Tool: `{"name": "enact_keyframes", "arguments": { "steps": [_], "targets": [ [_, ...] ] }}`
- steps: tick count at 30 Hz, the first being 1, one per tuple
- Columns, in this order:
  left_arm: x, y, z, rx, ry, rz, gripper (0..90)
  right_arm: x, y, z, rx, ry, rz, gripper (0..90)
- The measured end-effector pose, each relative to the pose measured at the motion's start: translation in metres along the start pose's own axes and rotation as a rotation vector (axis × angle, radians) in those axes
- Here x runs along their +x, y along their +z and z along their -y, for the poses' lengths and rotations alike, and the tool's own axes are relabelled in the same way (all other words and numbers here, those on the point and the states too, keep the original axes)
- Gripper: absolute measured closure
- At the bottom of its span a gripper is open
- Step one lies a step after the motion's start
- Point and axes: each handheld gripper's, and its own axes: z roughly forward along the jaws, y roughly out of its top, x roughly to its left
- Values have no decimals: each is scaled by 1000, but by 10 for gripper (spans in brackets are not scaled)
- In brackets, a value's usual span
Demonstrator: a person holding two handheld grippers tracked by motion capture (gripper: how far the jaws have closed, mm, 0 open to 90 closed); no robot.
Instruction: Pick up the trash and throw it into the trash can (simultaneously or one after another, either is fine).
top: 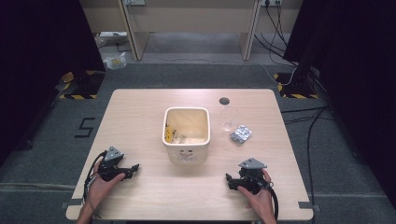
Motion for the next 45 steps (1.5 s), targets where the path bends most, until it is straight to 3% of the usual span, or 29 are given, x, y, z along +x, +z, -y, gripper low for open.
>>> {"name": "enact_keyframes", "arguments": {
  "steps": [8, 13, 30, 37, 45],
  "targets": [
    [0, 0, 0, 0, 0, 0, 140, 1, -1, 0, -13, -28, 0, 157],
    [0, 0, 0, 1, 0, 1, 140, 2, -3, -4, -21, -82, 27, 158],
    [0, 0, 0, -1, 0, 1, 140, -6, -19, -34, -74, -139, 63, 161],
    [0, 0, 0, 0, 0, 1, 140, -13, -20, -54, -88, -167, 89, 178],
    [0, 0, 0, 0, 0, 1, 140, -19, -12, -69, -60, -180, 97, 179]
  ]
}}
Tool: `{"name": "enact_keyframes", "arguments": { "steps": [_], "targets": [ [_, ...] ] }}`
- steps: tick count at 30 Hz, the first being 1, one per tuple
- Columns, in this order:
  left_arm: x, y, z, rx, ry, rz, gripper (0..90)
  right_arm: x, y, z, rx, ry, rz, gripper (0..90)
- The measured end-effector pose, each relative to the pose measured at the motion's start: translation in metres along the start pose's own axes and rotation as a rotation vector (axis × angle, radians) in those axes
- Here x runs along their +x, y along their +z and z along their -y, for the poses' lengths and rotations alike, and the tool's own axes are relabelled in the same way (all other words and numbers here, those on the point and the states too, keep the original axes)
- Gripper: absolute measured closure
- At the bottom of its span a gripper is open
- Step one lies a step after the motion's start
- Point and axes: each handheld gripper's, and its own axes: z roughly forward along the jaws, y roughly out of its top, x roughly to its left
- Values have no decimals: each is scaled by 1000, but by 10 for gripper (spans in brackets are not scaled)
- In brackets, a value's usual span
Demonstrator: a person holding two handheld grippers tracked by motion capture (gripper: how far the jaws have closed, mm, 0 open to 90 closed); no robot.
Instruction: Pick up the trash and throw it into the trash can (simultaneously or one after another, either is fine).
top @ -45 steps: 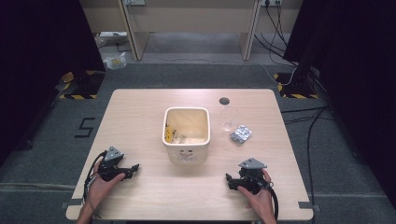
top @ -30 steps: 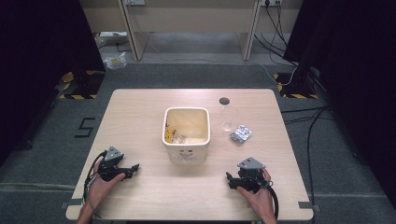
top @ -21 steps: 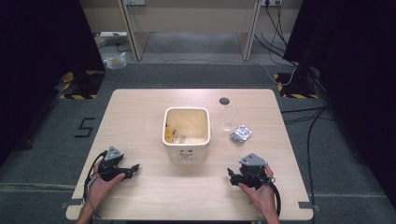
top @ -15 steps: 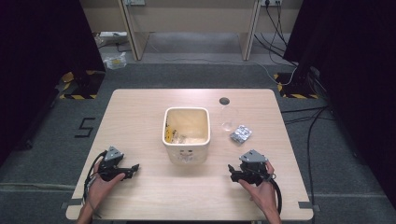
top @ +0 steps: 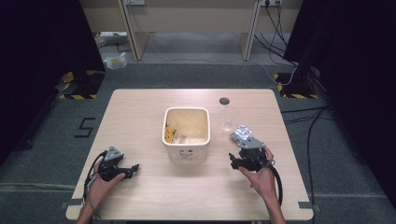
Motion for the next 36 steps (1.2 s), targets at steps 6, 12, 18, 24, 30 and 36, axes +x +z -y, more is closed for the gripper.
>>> {"name": "enact_keyframes", "arguments": {
  "steps": [6, 12, 18, 24, 30, 36],
  "targets": [
    [0, 0, 0, 0, 0, 0, 140, -3, 11, -8, 17, -19, 13, 179],
    [0, 0, 0, -1, -1, 0, 140, -8, 26, -13, 29, -19, 14, 177],
    [0, 0, 0, -1, 0, 0, 140, -15, 40, -15, 46, -21, 11, 177],
    [0, 0, 0, -1, 0, 0, 140, -18, 50, -18, 49, -15, 15, 182],
    [0, 0, 0, -1, -1, 0, 140, -21, 58, -18, 52, -7, 12, 182],
    [0, 0, 0, -1, -1, 0, 140, -26, 68, -14, 60, 1, 7, 182]
  ]
}}
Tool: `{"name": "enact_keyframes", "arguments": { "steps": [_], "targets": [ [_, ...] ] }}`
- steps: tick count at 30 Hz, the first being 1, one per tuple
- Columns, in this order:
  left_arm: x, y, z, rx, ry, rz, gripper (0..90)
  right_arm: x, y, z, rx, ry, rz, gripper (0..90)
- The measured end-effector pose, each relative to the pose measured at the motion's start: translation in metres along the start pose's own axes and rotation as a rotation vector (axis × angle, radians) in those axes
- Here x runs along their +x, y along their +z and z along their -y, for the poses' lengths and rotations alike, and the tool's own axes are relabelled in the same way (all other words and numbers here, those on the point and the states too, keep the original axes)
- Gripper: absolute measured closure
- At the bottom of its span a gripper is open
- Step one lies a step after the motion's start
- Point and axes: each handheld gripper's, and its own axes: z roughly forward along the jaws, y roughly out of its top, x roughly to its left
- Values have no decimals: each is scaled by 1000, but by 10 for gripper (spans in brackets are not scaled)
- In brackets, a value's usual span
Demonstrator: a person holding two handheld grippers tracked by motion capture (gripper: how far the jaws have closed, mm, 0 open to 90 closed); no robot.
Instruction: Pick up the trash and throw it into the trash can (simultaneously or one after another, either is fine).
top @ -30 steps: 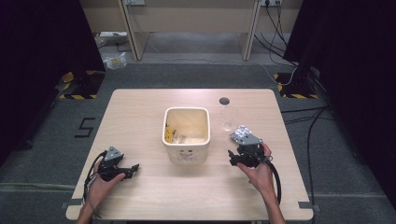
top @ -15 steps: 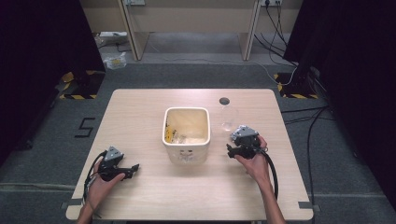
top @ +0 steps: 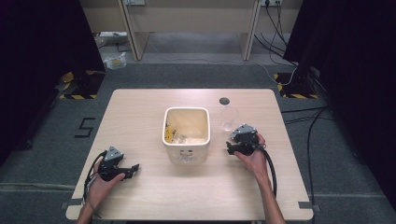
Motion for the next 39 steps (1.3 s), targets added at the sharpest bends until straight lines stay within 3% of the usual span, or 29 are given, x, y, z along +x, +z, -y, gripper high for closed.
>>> {"name": "enact_keyframes", "arguments": {
  "steps": [11, 15, 25, 30, 32, 33, 36, 39],
  "targets": [
    [0, 0, 0, 0, 0, 0, 140, -8, 15, 5, 12, 26, -19, 183],
    [0, 0, 0, 0, 0, 0, 140, -15, 21, 10, 18, 66, -38, 189],
    [0, 0, 0, 0, 0, 0, 140, -21, 25, 13, 11, 80, -46, 202],
    [0, 0, 0, 0, 0, 0, 140, -22, 22, 13, 6, 68, -21, 415],
    [0, 0, 0, 0, 0, 0, 140, -23, 21, 13, 5, 63, -12, 449],
    [0, 0, 0, 0, 0, 0, 140, -24, 20, 14, 1, 60, -1, 539],
    [0, 0, 0, 0, 0, 0, 140, -25, 18, 15, -12, 44, -1, 656],
    [0, 0, 0, 0, 0, 0, 140, -24, 16, 15, -22, 11, 4, 731]
  ]
}}
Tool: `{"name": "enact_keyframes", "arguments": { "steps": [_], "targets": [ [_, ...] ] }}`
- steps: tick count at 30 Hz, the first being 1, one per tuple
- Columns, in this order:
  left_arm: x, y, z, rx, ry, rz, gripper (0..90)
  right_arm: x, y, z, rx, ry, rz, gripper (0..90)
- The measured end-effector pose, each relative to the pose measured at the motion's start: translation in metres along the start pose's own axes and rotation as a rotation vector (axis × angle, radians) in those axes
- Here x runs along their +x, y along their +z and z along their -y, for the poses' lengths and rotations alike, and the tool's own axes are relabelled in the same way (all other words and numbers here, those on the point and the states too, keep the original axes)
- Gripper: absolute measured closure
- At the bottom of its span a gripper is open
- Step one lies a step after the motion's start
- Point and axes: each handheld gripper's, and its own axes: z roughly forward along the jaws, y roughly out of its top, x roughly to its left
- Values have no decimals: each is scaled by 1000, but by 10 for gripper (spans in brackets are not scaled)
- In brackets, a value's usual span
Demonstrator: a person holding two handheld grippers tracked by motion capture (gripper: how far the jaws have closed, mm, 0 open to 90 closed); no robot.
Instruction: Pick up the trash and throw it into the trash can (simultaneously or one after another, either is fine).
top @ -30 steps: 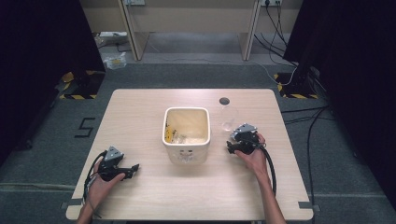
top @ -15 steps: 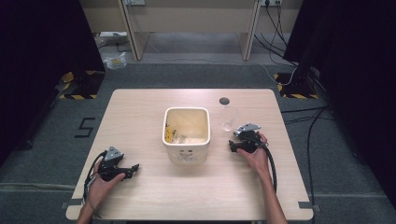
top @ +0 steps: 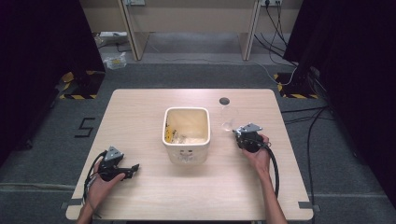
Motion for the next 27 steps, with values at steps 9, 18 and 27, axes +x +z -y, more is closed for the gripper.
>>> {"name": "enact_keyframes", "arguments": {
  "steps": [9, 18, 27],
  "targets": [
    [0, 0, 0, 0, 0, 0, 140, 4, -8, -5, -33, -54, -1, 798],
    [0, 0, 0, 1, 0, 0, 140, 7, -18, -8, -45, -74, -2, 806],
    [0, 0, 0, 0, 0, 0, 140, 8, -34, -10, -64, -99, -2, 827]
  ]
}}
